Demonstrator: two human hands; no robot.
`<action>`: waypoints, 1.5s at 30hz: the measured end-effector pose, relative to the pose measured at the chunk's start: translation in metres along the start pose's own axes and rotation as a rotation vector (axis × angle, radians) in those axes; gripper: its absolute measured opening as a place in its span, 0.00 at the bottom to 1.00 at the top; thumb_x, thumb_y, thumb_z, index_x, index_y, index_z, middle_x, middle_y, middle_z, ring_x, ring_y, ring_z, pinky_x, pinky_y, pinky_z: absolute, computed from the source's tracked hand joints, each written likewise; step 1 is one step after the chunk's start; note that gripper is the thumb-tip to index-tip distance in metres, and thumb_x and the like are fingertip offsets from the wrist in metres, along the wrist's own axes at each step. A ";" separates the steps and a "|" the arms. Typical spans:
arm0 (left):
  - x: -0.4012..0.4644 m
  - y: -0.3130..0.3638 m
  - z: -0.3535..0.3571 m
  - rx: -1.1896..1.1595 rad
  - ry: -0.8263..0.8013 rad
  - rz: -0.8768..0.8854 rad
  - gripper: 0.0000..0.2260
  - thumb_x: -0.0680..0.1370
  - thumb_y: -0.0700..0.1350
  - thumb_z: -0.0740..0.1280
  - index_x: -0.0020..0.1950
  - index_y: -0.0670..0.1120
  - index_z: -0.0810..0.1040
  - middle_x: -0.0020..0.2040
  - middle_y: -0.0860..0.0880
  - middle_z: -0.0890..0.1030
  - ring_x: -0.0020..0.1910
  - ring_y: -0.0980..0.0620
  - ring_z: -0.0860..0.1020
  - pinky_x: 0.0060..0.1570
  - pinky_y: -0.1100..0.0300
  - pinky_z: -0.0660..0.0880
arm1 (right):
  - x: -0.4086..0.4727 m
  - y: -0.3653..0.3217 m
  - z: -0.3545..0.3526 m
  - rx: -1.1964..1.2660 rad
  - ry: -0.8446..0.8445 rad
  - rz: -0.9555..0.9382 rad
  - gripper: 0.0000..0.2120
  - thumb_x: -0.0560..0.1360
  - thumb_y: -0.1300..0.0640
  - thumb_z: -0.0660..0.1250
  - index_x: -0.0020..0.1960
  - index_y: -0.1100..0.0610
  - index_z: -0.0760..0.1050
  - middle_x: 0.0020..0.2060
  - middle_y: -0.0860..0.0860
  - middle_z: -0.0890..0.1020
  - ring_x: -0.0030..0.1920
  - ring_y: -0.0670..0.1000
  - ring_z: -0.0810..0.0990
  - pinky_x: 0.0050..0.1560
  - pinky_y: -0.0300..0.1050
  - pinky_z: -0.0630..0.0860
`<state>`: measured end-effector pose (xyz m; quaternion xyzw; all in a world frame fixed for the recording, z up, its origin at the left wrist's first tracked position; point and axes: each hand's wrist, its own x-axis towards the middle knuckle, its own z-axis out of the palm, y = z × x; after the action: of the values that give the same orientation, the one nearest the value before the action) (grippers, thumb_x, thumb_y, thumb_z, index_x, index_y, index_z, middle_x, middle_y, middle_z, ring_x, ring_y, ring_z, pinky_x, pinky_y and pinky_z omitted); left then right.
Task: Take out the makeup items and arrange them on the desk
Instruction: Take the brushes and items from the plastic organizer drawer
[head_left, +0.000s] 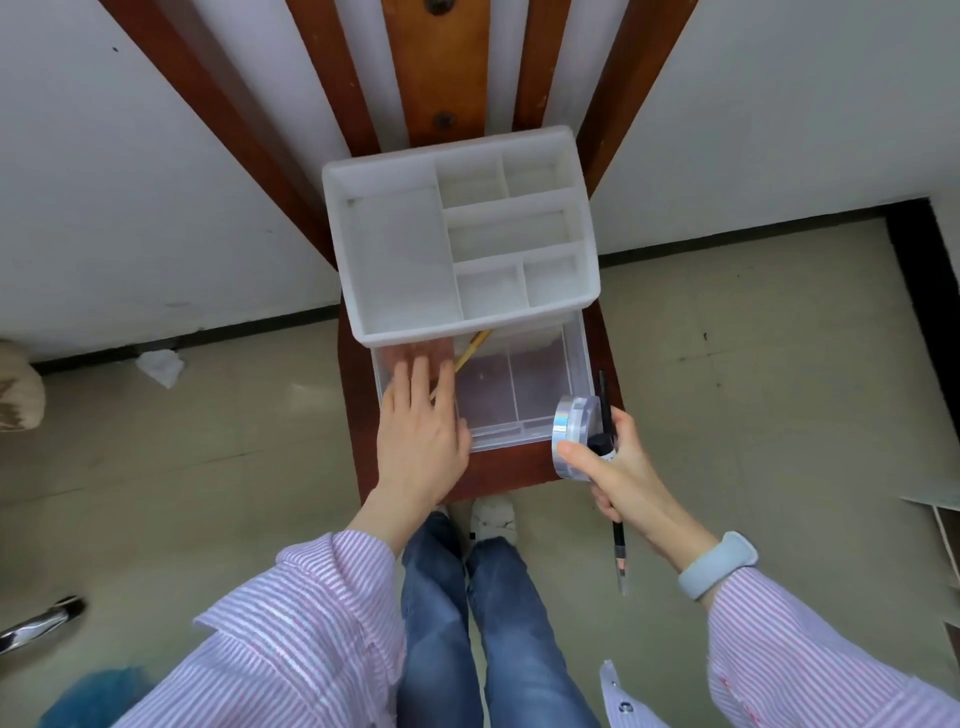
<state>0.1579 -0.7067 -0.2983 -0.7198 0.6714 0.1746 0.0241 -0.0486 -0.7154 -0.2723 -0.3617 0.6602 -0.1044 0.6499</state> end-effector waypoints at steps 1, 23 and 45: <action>0.004 0.002 0.002 0.005 -0.035 -0.033 0.27 0.73 0.46 0.63 0.70 0.38 0.63 0.68 0.36 0.66 0.67 0.36 0.63 0.65 0.45 0.62 | 0.000 0.000 0.001 -0.024 -0.002 -0.004 0.31 0.68 0.46 0.69 0.65 0.45 0.56 0.39 0.43 0.72 0.22 0.34 0.71 0.21 0.26 0.62; 0.043 0.028 0.021 0.022 -0.094 -0.110 0.11 0.73 0.50 0.66 0.54 0.50 0.76 0.66 0.42 0.65 0.65 0.37 0.59 0.53 0.43 0.64 | 0.001 0.006 0.006 -0.122 -0.017 -0.064 0.44 0.58 0.36 0.68 0.68 0.37 0.49 0.63 0.43 0.67 0.59 0.41 0.70 0.56 0.39 0.65; -0.006 0.000 -0.051 0.114 0.112 0.354 0.11 0.66 0.48 0.59 0.38 0.42 0.75 0.45 0.42 0.80 0.47 0.37 0.77 0.33 0.50 0.73 | 0.000 0.011 0.008 -0.043 -0.016 -0.163 0.38 0.68 0.50 0.72 0.68 0.43 0.50 0.61 0.40 0.66 0.59 0.31 0.67 0.54 0.26 0.66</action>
<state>0.1691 -0.7142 -0.2489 -0.5966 0.7966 0.0975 -0.0034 -0.0452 -0.7051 -0.2794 -0.4291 0.6253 -0.1399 0.6366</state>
